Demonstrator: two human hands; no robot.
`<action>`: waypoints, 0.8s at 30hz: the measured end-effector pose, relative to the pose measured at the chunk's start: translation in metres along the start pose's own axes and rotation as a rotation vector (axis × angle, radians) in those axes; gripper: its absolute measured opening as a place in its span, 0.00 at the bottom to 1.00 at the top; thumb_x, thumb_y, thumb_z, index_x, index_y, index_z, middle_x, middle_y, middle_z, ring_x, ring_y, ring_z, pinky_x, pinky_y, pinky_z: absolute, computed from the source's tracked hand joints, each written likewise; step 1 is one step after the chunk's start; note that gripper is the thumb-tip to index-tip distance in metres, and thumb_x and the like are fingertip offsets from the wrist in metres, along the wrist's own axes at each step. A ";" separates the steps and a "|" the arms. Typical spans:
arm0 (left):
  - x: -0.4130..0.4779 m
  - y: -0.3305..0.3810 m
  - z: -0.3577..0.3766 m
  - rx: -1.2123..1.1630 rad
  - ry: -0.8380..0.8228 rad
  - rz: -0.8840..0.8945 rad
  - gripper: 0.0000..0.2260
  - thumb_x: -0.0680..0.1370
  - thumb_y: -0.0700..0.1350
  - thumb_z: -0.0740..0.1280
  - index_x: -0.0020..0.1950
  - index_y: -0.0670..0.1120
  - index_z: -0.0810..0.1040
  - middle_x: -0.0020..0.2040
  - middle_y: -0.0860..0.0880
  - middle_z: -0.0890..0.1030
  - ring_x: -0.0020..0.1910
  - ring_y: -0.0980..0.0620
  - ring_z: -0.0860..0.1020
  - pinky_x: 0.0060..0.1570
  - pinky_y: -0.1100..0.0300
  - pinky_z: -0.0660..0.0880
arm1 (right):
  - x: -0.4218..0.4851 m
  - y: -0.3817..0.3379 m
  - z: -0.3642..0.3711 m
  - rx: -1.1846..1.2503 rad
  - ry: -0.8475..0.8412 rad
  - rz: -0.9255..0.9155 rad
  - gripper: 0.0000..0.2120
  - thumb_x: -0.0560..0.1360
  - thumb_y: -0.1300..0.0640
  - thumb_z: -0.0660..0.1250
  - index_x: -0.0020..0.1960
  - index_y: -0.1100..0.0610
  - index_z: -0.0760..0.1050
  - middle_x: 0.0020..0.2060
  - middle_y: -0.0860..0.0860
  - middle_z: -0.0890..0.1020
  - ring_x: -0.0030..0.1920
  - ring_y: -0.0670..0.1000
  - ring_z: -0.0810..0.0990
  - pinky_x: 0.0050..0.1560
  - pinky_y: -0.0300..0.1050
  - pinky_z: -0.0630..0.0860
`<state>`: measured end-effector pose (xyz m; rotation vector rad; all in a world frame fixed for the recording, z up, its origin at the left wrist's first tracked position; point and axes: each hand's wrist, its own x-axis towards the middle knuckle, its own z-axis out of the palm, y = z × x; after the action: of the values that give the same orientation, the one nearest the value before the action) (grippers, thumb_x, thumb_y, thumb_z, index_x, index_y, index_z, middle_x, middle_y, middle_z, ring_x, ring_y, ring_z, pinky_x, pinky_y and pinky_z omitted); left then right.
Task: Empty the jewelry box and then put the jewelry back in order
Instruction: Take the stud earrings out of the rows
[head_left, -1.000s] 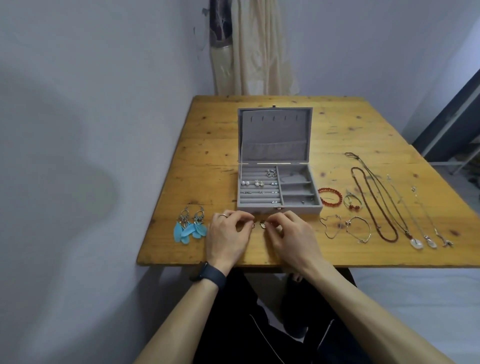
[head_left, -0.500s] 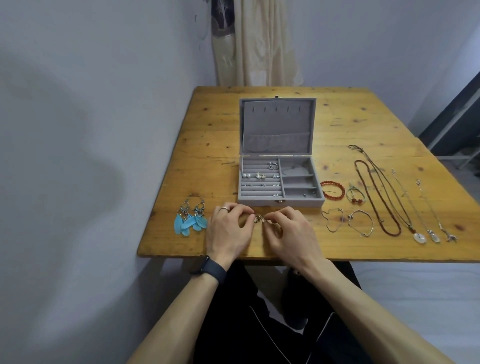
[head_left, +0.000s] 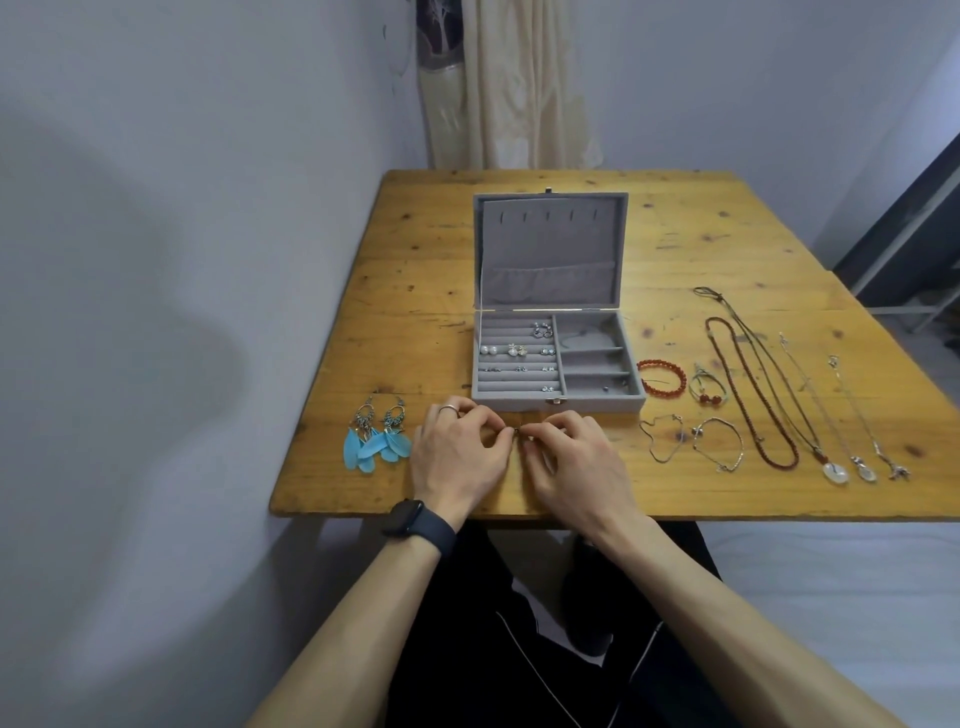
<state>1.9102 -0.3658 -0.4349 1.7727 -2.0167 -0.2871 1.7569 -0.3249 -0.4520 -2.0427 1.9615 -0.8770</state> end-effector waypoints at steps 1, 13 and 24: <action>0.001 0.001 0.000 0.007 0.005 -0.010 0.11 0.77 0.60 0.65 0.48 0.56 0.82 0.53 0.56 0.77 0.55 0.53 0.73 0.51 0.54 0.72 | 0.000 0.000 0.000 -0.003 0.001 0.001 0.13 0.78 0.47 0.63 0.57 0.48 0.82 0.49 0.49 0.80 0.48 0.52 0.76 0.45 0.50 0.78; -0.001 0.009 0.008 0.032 0.074 -0.068 0.11 0.77 0.61 0.65 0.46 0.56 0.81 0.53 0.54 0.77 0.54 0.51 0.73 0.50 0.53 0.70 | -0.004 -0.002 -0.001 -0.054 0.010 -0.023 0.13 0.78 0.48 0.64 0.57 0.50 0.83 0.50 0.51 0.80 0.48 0.53 0.74 0.45 0.48 0.77; 0.002 -0.006 -0.015 -0.257 0.082 0.004 0.07 0.78 0.55 0.67 0.49 0.54 0.82 0.47 0.56 0.79 0.48 0.54 0.76 0.45 0.57 0.75 | 0.006 0.005 -0.029 0.106 0.052 -0.049 0.11 0.76 0.53 0.69 0.58 0.52 0.83 0.48 0.49 0.81 0.48 0.49 0.78 0.50 0.44 0.77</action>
<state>1.9222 -0.3671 -0.4238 1.5946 -1.8351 -0.4438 1.7368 -0.3232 -0.4294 -2.0355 1.8555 -1.0318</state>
